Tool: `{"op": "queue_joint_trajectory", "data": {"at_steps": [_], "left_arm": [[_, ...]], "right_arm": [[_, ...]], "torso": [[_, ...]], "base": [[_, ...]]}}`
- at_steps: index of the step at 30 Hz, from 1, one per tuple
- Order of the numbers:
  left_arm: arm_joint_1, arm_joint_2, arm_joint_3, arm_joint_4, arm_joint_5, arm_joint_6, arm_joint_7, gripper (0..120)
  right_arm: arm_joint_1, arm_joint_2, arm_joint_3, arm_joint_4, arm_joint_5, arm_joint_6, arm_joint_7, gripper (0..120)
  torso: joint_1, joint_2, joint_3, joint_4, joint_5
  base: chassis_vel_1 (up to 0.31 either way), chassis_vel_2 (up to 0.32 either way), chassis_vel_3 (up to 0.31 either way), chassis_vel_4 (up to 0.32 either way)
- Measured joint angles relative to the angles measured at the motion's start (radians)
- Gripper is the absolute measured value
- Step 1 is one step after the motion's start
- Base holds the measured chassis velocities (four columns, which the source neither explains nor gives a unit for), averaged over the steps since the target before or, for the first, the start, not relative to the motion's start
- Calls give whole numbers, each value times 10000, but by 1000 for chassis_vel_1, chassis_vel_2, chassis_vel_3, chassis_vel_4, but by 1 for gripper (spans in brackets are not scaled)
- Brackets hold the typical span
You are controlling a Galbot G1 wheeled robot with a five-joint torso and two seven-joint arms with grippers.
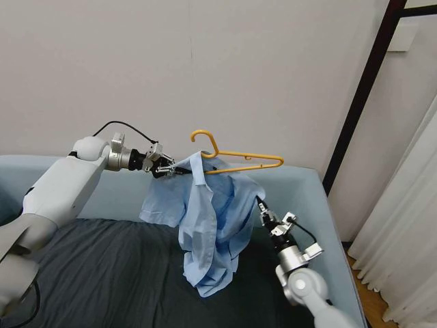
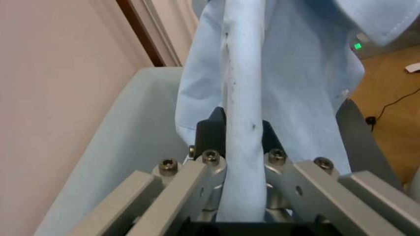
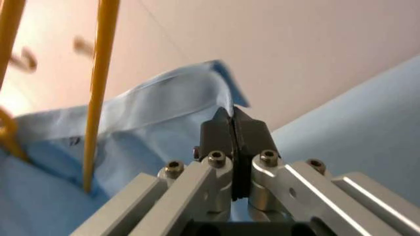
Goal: Pick up the clothes from the sofa and hang them on the clothes hanger.
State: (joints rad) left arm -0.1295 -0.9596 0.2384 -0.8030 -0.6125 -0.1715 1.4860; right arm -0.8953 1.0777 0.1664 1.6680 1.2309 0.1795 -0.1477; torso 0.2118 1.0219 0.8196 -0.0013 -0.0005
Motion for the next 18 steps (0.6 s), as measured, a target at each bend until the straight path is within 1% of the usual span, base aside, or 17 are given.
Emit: {"op": "queue_joint_trajectory", "data": {"at_steps": [2,3,6,7,8,9,11,18], "left_arm": [[17,-12,32,-14,-11,-2,38,2],[17,-12,32,-14,-11,-2,38,2],[-35,-125,88,-6,23,-7,34,2],[-73,-161,99,3,63,-10,22,2],[-73,-161,99,3,63,-10,22,2],[-145,-225,124,17,129,-18,9,2],[-234,-285,214,23,166,-18,7,2],[-461,-346,357,59,327,-39,-84,2]], "right_arm": [[196,-615,67,512,-171,-397,1000,0],[196,-615,67,512,-171,-397,1000,0],[502,-1408,109,1061,-691,-802,1722,0],[559,-1544,114,1193,-843,-840,1794,0],[559,-1544,114,1193,-843,-840,1794,0],[658,-1715,123,1430,-1123,-876,1904,0],[809,-1867,117,1690,-1599,-906,2090,0],[1144,-2041,35,1972,-2541,-926,2297,0]], "torso": [[0,-1,0,2,3],[0,-1,0,2,3],[1,-1,0,2,-4],[0,-1,1,0,1],[0,-1,1,0,1],[0,-1,0,-2,5],[0,-1,0,-1,0],[0,-1,0,2,1]], "base": [[0,0,0,0],[0,0,0,0],[0,0,0,0],[0,0,0,0],[0,0,0,0],[0,0,0,0],[0,0,0,0],[0,0,0,0]]}}
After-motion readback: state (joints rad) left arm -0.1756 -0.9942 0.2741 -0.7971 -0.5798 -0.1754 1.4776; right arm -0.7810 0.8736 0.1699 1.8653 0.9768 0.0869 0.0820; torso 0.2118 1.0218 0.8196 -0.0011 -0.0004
